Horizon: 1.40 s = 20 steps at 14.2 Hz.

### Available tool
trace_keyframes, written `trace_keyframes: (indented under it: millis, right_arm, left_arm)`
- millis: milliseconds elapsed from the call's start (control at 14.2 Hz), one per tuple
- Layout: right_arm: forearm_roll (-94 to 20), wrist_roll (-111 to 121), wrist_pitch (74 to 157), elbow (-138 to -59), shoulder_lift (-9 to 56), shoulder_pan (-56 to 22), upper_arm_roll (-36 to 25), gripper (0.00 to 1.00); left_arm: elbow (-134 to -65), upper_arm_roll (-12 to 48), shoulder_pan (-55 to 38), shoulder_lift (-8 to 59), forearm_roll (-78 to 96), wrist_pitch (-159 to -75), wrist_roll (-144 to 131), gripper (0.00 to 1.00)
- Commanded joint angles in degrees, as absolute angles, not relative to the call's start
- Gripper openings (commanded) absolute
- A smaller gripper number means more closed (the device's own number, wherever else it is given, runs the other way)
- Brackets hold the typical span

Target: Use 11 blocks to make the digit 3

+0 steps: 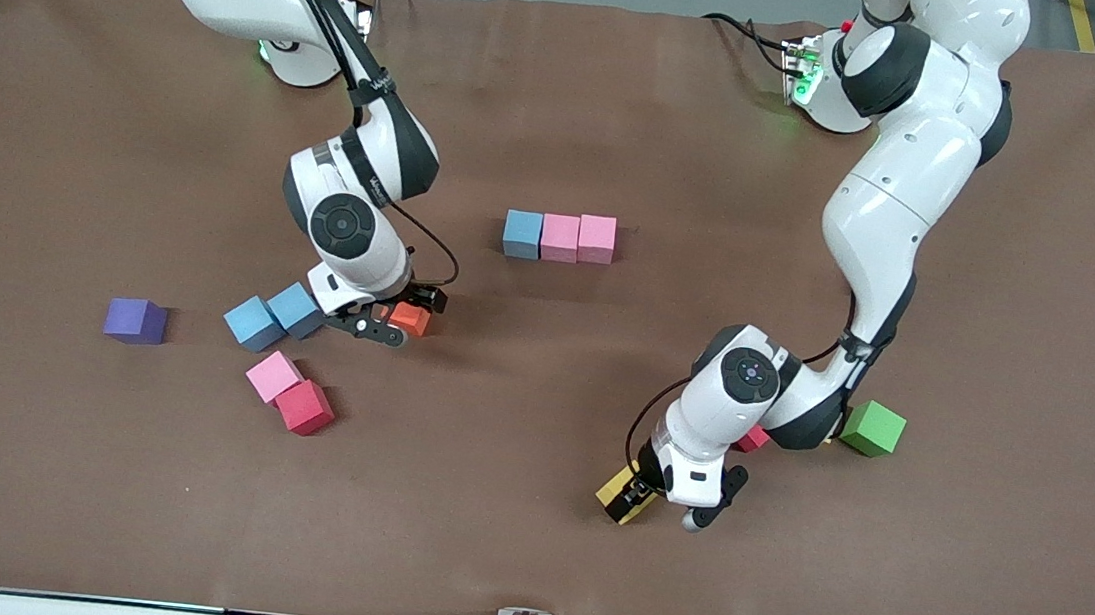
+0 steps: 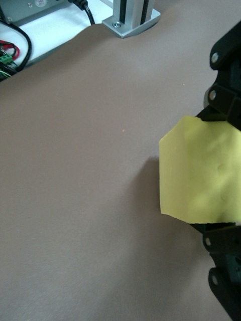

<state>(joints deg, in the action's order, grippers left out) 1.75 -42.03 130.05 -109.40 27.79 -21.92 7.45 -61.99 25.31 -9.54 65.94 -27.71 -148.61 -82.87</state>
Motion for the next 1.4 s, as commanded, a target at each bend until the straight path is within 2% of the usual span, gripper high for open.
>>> trace_keyframes:
  millis: [0, 281, 632, 772, 1123, 1193, 1333]
  right_arm:
    - [2.90, -41.22, 131.22, -109.34, 29.18, -21.36, 8.26, 1.00]
    - [2.90, -38.24, 132.36, -109.34, 30.14, -20.04, 8.26, 1.00]
    - [2.90, -37.97, 132.98, -109.34, 31.02, -20.04, 8.26, 0.98]
    - [2.99, -37.97, 132.98, -109.25, 31.29, -20.04, 8.26, 0.87]
    - [3.25, -37.88, 132.89, -109.16, 31.64, -20.13, 8.26, 0.54]
    - [3.25, -37.36, 132.80, -108.73, 31.64, -20.13, 8.26, 0.48]
    - [2.73, -35.69, 132.28, -107.67, 31.55, -20.13, 8.26, 0.41]
  left_arm:
    - [-61.61, 24.96, -9.58, 61.19, -28.04, -141.01, -81.83, 0.38]
    - [-62.84, 25.84, -9.23, 56.52, -28.04, -133.96, -81.12, 0.36]
    - [-62.75, 26.19, -6.25, 52.21, -27.86, -126.57, -80.16, 0.24]
    - [-62.75, 26.10, -5.89, 50.90, -27.86, -124.20, -80.16, 0.13]
    - [-62.75, 27.24, -3.96, 49.66, -26.03, -121.90, -80.94, 0.09]
    - [-62.75, 27.33, -3.52, 49.48, -24.28, -121.30, -81.12, 0.04]
    - [-62.75, 27.33, -3.34, 48.17, -20.93, -118.57, -83.05, 0.01]
